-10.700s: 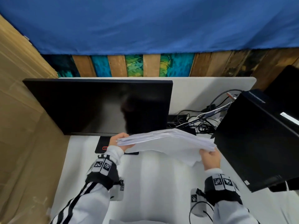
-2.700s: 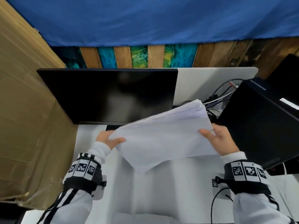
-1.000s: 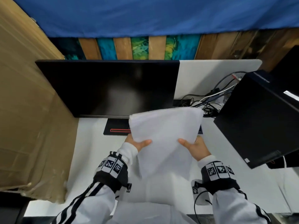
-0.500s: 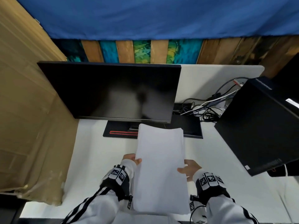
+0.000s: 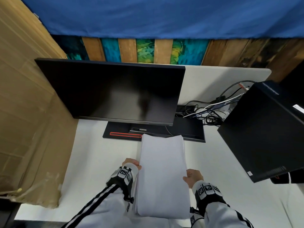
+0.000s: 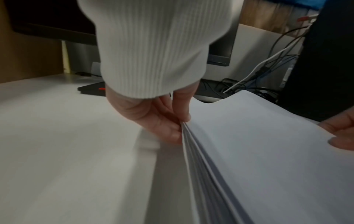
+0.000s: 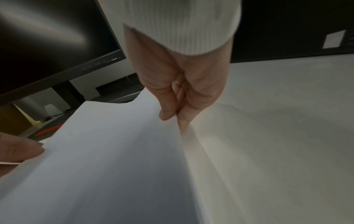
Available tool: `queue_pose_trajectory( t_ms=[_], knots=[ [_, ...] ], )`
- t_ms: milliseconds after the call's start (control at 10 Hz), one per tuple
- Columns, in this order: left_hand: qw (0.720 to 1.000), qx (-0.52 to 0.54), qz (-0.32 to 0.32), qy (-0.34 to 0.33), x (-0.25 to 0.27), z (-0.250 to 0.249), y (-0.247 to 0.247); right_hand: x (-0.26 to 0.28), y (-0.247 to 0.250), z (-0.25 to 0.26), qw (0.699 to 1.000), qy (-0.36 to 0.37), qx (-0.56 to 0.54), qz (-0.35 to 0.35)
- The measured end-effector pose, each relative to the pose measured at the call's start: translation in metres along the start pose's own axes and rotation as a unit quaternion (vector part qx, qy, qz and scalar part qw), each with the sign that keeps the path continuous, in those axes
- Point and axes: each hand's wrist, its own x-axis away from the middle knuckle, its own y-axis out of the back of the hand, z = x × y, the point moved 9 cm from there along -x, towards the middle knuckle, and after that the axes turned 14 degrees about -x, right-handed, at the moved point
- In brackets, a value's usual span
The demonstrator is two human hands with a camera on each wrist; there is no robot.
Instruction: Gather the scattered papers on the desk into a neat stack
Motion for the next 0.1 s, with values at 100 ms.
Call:
queue_pose_trajectory(
  t_ms=[100],
  knots=[
    [0.988, 0.146, 0.043, 0.009, -0.0119, 0.0178, -0.0058, -0.0053, 0.0092, -0.0016, 0.998, -0.011, -0.061, -0.013]
  ],
)
